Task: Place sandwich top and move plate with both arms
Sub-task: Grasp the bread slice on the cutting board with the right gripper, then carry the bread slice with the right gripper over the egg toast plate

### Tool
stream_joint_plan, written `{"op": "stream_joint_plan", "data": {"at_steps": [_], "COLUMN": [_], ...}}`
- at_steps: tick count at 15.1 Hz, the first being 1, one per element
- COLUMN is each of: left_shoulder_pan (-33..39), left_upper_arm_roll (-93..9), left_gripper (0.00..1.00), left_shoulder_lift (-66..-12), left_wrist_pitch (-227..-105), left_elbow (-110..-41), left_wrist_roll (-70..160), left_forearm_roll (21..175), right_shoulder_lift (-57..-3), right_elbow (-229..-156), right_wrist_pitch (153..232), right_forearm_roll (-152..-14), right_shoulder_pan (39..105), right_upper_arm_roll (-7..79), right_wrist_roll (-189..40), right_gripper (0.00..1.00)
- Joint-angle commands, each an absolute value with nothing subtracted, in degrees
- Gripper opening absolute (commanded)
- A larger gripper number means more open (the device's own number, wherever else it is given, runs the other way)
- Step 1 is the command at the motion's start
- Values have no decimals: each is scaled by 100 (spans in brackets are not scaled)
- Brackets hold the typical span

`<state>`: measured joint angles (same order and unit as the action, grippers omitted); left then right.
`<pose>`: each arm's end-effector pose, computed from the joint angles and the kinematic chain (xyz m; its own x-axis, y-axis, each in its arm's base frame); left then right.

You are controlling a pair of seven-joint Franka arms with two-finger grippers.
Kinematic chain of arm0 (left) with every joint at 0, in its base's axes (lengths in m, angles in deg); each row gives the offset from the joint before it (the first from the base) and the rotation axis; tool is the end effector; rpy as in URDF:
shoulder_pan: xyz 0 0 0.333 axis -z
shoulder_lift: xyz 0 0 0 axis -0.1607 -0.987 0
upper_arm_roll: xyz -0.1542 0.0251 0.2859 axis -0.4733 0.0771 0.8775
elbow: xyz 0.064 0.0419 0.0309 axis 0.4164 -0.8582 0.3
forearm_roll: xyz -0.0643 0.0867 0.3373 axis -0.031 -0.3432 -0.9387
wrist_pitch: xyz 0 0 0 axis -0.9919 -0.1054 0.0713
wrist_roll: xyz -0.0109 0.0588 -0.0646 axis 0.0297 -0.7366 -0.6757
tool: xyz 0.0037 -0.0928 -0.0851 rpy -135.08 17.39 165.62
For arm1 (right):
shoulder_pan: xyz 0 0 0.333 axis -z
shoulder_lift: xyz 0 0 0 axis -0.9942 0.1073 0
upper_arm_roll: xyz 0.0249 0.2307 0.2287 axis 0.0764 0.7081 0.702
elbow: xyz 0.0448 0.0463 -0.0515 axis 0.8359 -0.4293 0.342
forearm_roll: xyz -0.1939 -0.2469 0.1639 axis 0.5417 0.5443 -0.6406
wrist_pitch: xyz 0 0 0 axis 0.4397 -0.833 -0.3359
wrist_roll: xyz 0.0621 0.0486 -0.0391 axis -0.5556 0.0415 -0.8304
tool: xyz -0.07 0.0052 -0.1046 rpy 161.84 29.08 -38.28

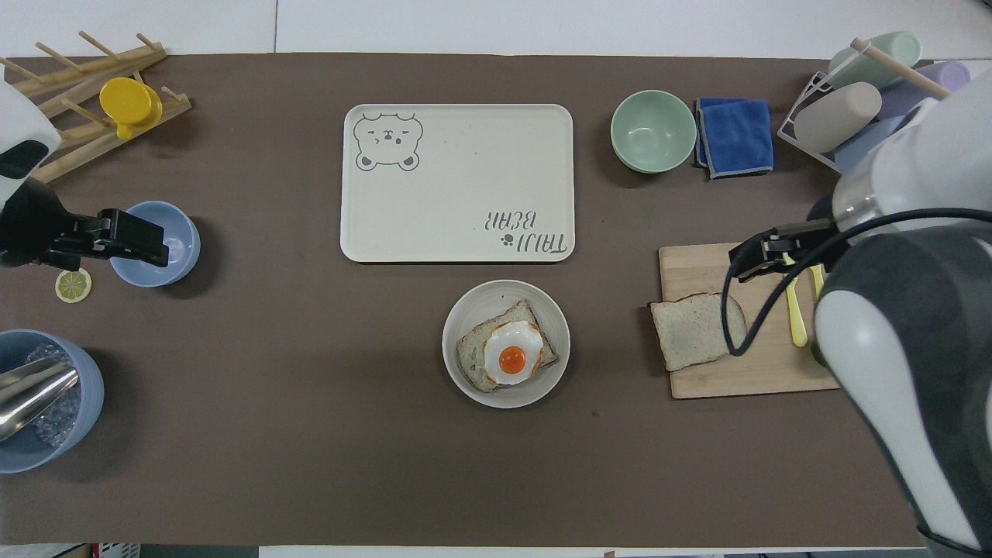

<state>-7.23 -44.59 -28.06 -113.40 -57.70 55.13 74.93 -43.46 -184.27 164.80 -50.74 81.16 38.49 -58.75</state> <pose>0.4962 -0.0747 0.6070 0.9954 -0.0460 -0.0843 -0.0433 -0.9985 0.0341 0.5041 0.1065 0.5557 0.9873 0.0838 -0.1352 0.0901 -0.9951 0.0411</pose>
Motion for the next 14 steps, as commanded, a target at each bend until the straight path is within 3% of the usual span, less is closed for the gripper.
{"op": "stream_joint_plan", "data": {"at_steps": [1, 3, 7, 10, 14], "left_shoulder_pan": [-802, -802, -802, -802, -802], "left_upper_arm_roll": [-4532, -4532, -4532, -4532, -4532], "left_gripper": [100, 100, 100, 100, 100], "left_shoulder_lift": [-2690, -2690, -2690, -2690, -2690], "left_wrist_pitch": [-11312, -11312, -11312, -11312, -11312], "left_elbow": [-5869, -5869, -5869, -5869, -5869], "left_wrist_roll": [5552, 5552, 5552, 5552, 5552], "left_forearm_roll": [7396, 7396, 7396, 7396, 7396], "right_shoulder_lift": [-4024, -3988, -3804, -3365, -3293], "right_elbow": [-18956, -19676, -20346, -20435, -20830], "right_wrist_pitch": [17143, 17749, 18392, 18246, 18288], "right_forearm_roll": [-4216, -3249, -3113, -2500, -2023], "right_shoulder_pan": [8060, 7569, 7374, 7145, 7039], "right_upper_arm_roll": [4651, 4777, 4786, 4777, 4786], "right_wrist_roll": [-5176, -4729, -4112, -3752, -3417], "right_gripper": [100, 100, 100, 100, 97]}}
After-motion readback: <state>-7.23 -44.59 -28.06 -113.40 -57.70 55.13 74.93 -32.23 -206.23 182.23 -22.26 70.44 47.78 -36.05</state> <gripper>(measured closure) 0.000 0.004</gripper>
